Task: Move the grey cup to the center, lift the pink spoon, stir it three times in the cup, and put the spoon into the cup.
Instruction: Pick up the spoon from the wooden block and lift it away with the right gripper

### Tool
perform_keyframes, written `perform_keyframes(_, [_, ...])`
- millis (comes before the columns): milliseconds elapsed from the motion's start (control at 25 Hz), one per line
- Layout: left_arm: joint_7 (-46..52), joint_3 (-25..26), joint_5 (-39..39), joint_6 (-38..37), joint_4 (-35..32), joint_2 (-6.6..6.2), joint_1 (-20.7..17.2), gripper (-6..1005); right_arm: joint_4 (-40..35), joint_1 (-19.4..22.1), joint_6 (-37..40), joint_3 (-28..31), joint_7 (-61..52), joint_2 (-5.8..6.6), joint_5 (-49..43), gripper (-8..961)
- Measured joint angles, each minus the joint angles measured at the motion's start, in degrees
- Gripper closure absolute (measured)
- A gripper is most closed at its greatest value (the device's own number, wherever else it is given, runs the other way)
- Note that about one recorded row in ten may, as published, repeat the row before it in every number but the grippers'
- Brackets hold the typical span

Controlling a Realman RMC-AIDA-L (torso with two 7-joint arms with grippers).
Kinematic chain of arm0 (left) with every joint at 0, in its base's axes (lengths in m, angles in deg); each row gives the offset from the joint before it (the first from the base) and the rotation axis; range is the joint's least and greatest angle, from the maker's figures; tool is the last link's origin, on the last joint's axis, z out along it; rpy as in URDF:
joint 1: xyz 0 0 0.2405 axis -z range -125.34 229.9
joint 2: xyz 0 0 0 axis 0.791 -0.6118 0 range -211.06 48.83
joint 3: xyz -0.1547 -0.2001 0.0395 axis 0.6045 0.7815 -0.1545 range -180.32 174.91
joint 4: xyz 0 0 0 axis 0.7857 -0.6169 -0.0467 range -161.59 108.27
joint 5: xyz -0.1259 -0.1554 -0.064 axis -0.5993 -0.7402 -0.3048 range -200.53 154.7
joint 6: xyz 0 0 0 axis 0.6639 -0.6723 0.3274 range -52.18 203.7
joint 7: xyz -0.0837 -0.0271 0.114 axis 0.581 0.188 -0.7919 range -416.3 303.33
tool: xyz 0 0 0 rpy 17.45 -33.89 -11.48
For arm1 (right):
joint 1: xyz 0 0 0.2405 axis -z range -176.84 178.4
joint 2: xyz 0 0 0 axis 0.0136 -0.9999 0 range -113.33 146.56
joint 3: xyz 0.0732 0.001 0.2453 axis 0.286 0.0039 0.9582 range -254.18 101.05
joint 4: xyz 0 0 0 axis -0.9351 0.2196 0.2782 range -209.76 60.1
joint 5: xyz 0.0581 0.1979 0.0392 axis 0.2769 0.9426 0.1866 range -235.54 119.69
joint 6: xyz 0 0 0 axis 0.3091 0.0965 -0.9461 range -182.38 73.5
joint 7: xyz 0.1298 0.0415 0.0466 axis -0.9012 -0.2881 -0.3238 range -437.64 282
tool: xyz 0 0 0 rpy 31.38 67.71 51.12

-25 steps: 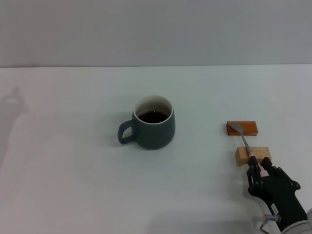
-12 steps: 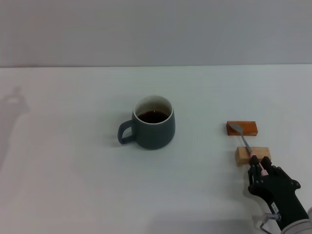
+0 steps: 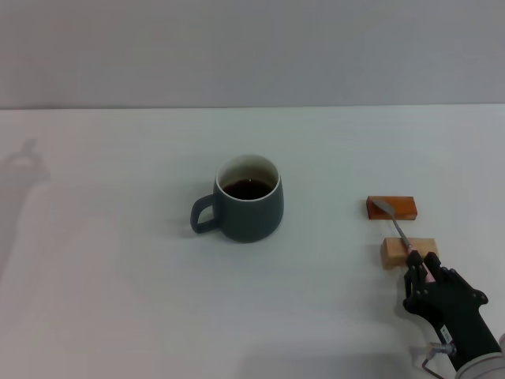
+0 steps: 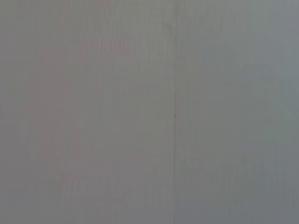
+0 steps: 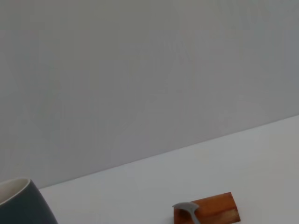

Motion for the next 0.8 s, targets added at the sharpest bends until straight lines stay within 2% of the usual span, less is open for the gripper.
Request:
perform_keyframes(600, [0.0,0.0,0.0,-0.3,-0.1,0.00,-0.5,1001,0.3,-0.4,-1.2,0.3,-0.5,0.01,-0.1,844])
perform_keyframes(800, [0.1,0.0,0.0,-0.4,-0.1,0.02,-0.5,1001,0.4,-0.4,-1.2,0.3,-0.5,0.18,-0.2,844])
